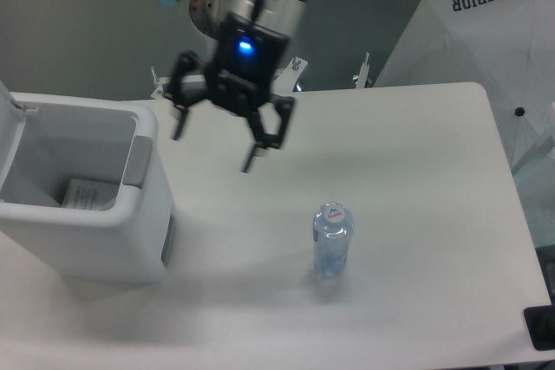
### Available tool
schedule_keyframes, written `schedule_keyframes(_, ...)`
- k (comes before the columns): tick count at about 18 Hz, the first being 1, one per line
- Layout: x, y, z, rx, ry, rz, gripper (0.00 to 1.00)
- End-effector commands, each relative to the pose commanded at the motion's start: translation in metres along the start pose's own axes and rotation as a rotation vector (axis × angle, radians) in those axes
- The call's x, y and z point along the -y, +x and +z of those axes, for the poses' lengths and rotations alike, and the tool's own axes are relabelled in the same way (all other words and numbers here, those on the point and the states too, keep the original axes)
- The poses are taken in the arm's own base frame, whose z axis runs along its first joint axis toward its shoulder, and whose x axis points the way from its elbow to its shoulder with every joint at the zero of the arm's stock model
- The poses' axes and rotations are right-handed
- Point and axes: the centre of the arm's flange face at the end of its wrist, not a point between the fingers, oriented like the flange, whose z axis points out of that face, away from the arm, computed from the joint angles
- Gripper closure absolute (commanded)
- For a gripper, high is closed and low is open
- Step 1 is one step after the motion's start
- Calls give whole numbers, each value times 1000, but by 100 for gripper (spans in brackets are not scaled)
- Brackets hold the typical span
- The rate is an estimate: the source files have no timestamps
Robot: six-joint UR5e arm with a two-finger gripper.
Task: Place the trash in the trash can
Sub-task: 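Move the open gripper over the clear plastic water bottle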
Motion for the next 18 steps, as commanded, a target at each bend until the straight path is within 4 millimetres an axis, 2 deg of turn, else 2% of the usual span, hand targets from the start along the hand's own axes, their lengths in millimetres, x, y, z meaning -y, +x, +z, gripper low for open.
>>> schedule_keyframes(3, -7, -17, 10, 70, -77, -10, 0)
schedule_keyframes(6, -4, -31, 15, 84, -92, -19, 0)
schedule_keyframes(10, 0, -59, 17, 138, -158, -42, 0)
schedule_keyframes(14, 10, -87, 30, 137, -322, -93, 0)
schedule_keyframes(18, 17, -97, 37, 131, -445, -116, 0)
